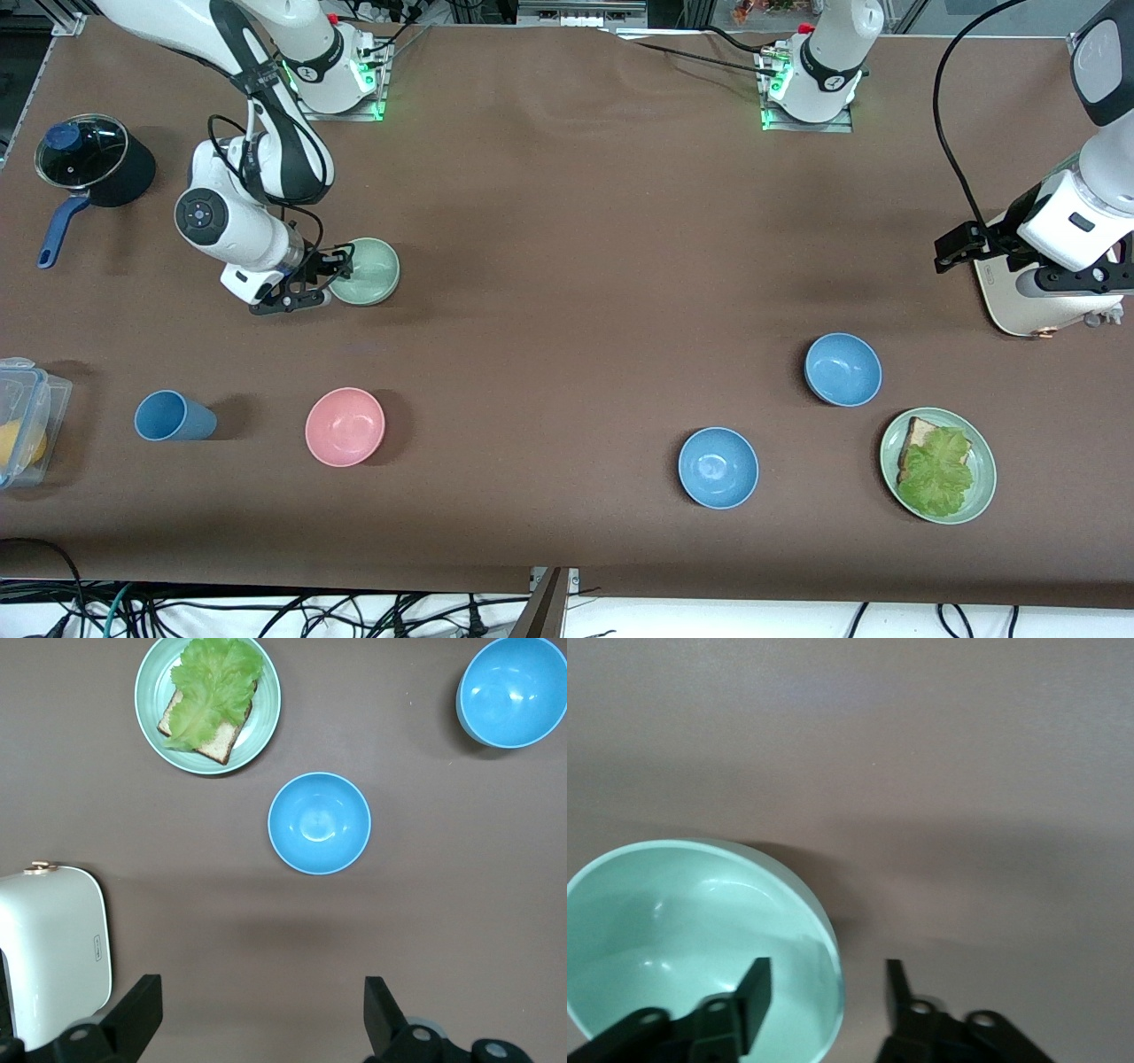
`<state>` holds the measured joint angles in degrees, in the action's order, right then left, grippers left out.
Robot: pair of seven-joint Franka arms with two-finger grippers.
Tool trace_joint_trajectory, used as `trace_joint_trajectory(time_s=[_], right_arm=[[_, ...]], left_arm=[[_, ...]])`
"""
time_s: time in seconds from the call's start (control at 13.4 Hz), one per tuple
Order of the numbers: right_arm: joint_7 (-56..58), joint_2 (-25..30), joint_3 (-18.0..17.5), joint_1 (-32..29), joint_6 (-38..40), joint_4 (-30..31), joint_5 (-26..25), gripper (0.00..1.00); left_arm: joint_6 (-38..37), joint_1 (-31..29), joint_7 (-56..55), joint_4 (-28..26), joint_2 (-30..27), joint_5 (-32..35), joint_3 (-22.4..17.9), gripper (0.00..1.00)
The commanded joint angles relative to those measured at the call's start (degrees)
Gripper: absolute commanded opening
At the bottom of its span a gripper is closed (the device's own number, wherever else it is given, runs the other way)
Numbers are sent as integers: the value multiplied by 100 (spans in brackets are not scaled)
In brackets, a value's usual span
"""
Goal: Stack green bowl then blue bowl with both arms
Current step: 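Carry the green bowl with the right gripper to the table center, set down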
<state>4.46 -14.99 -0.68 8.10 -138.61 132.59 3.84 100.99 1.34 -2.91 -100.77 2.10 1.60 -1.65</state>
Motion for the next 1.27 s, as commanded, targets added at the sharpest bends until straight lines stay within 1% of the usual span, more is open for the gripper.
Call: trace_joint_trajectory(time_s=[0.0, 0.07, 0.15, 0.22, 0.37, 0.52, 0.67, 0.75, 0.82, 0.9, 1.2], right_arm=[[-68, -13, -82, -11, -131, 65, 73, 32], [-77, -31, -90, -2, -140, 65, 73, 20], [-69, -39, -91, -11, -140, 57, 203, 7], [-77, -40, -91, -2, -88, 13, 396, 0], [-103, -5, -204, -2, 157, -197, 486, 0], [-506, 30, -397, 7, 692, -592, 486, 0], [-1198, -39, -766, 94, 1342, -1433, 477, 0], [-1637, -214, -819, 321, 1658, -1942, 460, 0], [-2094, -476, -829, 593, 1818, -2435, 460, 0], [-2612, -731, -829, 918, 1854, -2822, 460, 0], [-4915, -2084, -820, 2210, 1820, -4536, 398, 0]], left_arm=[[-79, -20, 19, 23, -17, -10, 24, 100], [-79, -20, 19, 23, -17, -10, 15, 100], [-79, -20, 19, 23, -17, -10, 15, 100], [-79, -20, 19, 23, -17, -10, 24, 100], [-79, -20, 10, 23, -17, -10, 24, 100], [-79, -20, 10, 23, -8, -10, 24, 100], [-79, -20, 19, 32, -8, -10, 24, 100], [-79, -20, 19, 32, -8, -19, 24, 100], [-79, -20, 19, 32, -8, -10, 24, 100], [-79, -20, 10, 32, -8, -10, 24, 100], [-79, -20, 19, 32, -8, -10, 24, 100]])
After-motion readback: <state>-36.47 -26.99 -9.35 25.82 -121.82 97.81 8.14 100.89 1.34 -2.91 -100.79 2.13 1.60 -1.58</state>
